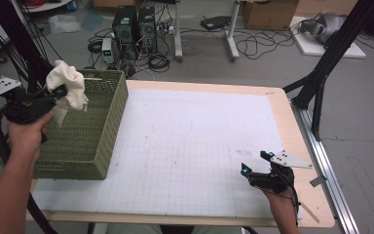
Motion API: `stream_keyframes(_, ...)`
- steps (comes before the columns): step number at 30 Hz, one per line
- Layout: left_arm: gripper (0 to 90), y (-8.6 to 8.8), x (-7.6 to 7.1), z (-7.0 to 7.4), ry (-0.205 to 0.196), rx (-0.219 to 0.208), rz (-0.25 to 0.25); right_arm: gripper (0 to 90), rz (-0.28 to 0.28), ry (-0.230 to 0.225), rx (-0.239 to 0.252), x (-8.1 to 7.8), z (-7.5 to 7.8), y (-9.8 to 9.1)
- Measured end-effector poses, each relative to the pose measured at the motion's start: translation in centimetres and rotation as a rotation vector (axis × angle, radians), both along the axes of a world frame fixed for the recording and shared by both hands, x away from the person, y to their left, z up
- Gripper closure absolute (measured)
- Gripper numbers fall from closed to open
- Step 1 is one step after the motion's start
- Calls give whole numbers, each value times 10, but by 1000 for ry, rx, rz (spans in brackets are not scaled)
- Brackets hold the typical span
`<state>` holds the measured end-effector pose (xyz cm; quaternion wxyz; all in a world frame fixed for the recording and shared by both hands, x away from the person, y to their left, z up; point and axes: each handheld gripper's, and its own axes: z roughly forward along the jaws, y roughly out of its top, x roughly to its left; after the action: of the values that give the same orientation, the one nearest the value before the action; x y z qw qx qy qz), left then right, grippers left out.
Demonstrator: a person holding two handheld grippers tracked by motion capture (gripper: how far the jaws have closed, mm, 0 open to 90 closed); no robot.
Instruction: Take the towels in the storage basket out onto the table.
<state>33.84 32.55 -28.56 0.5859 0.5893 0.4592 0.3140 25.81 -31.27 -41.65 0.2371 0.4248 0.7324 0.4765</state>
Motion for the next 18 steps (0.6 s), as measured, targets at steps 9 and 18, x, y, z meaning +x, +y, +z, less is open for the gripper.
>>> stream_keyframes(9, 702, -41, -4, 8, -56, -11, -122, 113, 1, -1, 1, -1, 0, 0)
stream_keyframes(18, 695, -82, -7, 14, -84, -18, -237, 113, 4, 2, 0, 0, 0, 1)
